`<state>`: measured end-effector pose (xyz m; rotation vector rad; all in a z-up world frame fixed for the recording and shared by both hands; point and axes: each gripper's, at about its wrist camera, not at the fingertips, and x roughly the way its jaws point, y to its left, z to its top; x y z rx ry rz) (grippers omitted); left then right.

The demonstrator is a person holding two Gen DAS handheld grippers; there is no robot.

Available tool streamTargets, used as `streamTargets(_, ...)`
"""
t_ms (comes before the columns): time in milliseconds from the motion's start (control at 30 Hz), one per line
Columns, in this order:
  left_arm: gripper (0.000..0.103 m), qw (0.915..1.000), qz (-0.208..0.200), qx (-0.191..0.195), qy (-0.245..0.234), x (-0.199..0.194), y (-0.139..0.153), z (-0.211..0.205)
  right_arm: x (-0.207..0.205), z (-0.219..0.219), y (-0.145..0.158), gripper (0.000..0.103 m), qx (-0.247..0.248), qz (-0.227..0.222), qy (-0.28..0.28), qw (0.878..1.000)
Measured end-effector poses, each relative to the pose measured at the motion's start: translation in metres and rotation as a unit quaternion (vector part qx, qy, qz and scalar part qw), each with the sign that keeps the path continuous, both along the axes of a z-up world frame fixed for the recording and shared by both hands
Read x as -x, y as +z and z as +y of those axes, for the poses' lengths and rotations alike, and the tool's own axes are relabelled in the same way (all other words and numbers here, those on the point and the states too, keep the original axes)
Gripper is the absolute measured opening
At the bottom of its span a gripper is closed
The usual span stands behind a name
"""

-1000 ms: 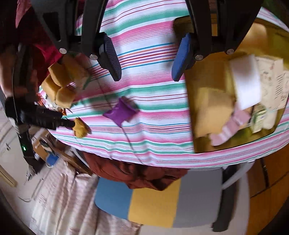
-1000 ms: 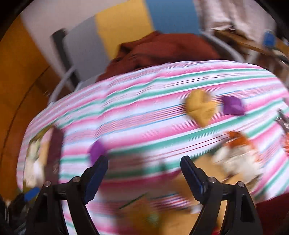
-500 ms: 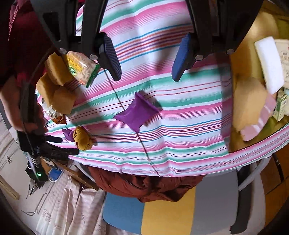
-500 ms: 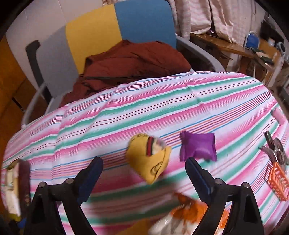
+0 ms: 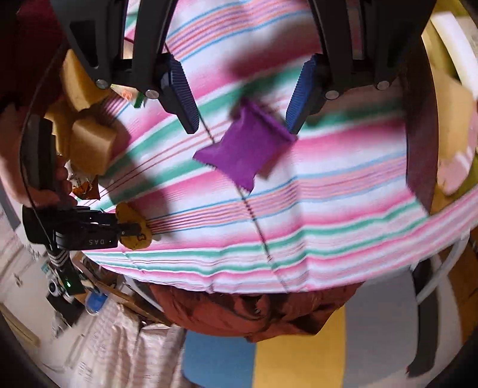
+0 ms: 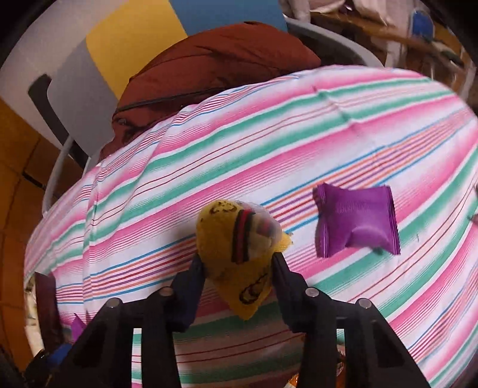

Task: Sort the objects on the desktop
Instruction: 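Grasp the yellow knit item with the right tool while the left tool grasps the purple packet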

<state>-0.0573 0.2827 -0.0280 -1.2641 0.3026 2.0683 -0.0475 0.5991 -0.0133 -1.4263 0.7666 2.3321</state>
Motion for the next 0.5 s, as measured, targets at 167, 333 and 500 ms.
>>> streamTargets(167, 0.062, 0.9996, -0.009, 0.019, -0.017, 0.015, -0.016, 0.012, -0.002, -0.003, 0.000, 0.044, 0.000, -0.003, 0.005, 1.000)
streamTargets(333, 0.060, 0.9986, -0.048, -0.024, -0.003, 0.020, -0.028, 0.006, -0.001, -0.010, 0.002, 0.044, -0.002, -0.004, 0.013, 1.000)
streamTargets(500, 0.044, 0.9988, -0.029, -0.035, 0.017, 0.015, -0.032, -0.003, 0.000, -0.011, 0.001, 0.044, 0.000, -0.004, 0.012, 1.000)
